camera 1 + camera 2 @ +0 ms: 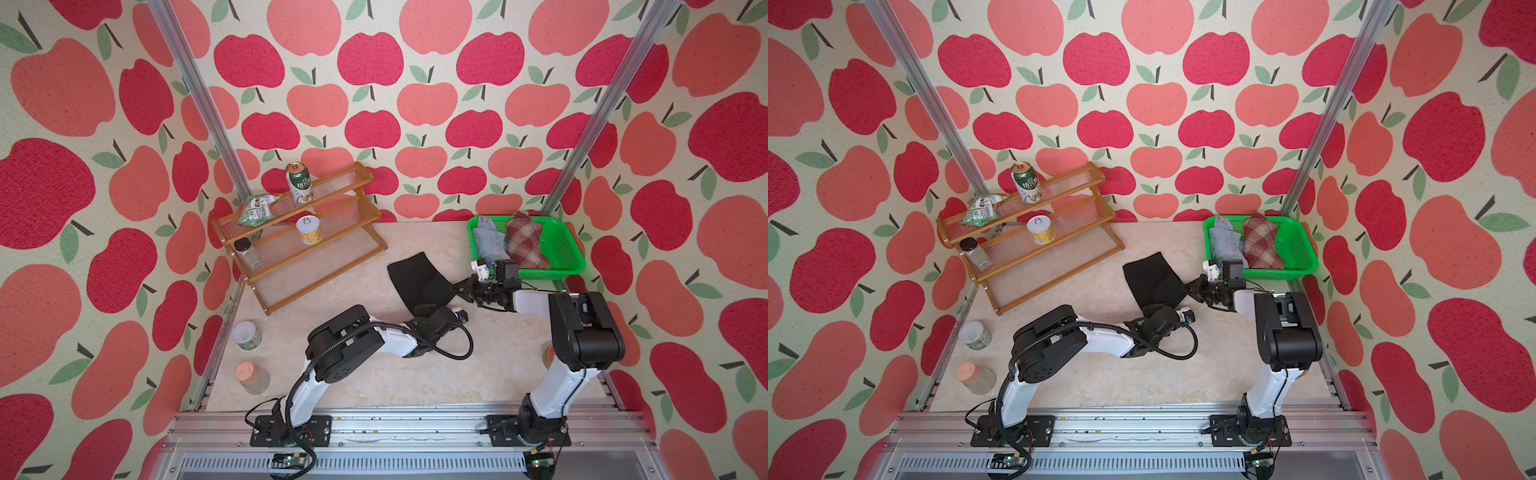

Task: Roll up the skirts
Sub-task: Roll the skirt at the center of the board.

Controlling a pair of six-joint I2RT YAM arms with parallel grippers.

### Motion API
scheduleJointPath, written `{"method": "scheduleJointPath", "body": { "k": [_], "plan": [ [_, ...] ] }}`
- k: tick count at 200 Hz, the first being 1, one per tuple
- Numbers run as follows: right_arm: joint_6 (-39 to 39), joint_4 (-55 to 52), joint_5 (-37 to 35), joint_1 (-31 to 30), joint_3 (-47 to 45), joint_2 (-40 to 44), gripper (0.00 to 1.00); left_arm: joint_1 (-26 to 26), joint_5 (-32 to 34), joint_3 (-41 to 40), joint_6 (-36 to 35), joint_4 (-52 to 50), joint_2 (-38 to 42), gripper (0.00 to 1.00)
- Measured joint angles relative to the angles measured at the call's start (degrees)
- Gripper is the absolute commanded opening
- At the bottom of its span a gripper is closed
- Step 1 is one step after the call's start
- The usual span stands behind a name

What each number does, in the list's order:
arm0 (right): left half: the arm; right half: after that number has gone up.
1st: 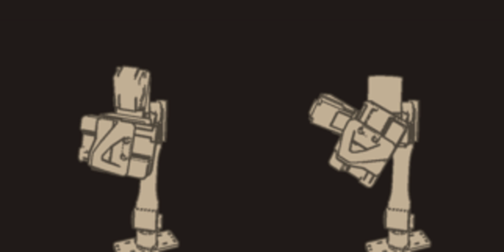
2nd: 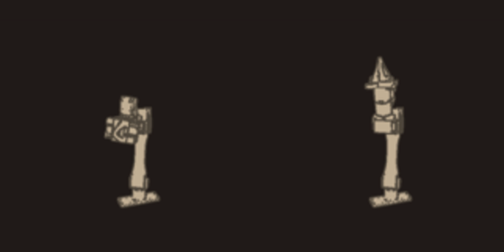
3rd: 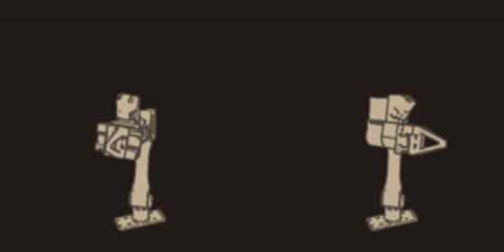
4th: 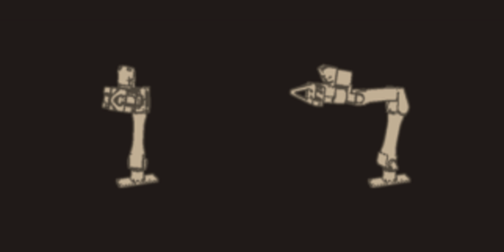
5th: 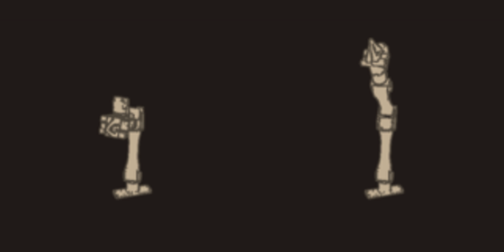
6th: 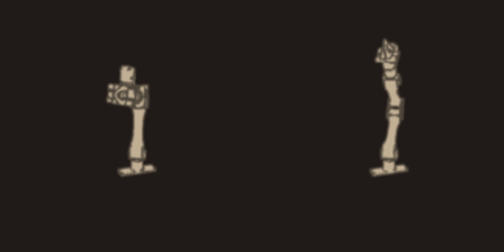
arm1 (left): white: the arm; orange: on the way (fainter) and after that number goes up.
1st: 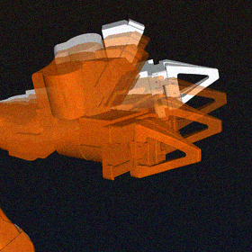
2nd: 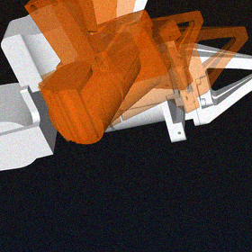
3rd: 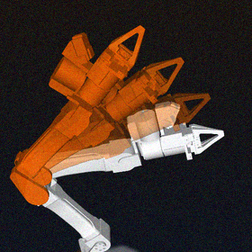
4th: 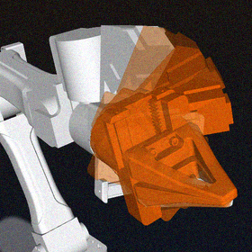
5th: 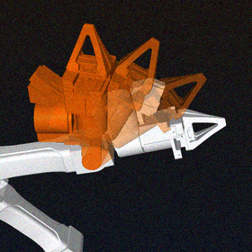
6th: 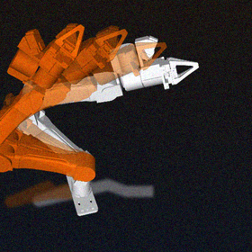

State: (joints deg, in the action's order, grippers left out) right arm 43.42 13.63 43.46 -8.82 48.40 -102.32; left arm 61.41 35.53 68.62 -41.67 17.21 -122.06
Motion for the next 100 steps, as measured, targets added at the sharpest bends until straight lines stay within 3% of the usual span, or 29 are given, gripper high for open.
{"method": "scheduleJointPath", "body": {
  "k": [18, 41, 67, 100],
  "plan": [
    [-0.3, 0.0, 0.1, 0.0, -0.1, 0.0, 0.00, -0.1, -0.3, 1.7, 0.2, -2.2, -1.1, 0.15],
    [-0.9, -0.2, 0.3, 0.2, -0.1, 0.0, 0.00, -0.2, -1.6, 3.6, 0.6, -5.4, -1.9, 0.11],
    [-1.2, -0.8, 1.2, 1.2, -0.1, 0.2, 0.38, -1.4, -7.8, 6.8, 4.8, -12.4, -0.9, 0.12],
    [-0.9, -1.4, 1.3, 5.5, -1.3, 3.7, 0.57, -4.9, -22.1, 12.7, 11.3, -23.9, 1.1, 0.13]
  ]
}}
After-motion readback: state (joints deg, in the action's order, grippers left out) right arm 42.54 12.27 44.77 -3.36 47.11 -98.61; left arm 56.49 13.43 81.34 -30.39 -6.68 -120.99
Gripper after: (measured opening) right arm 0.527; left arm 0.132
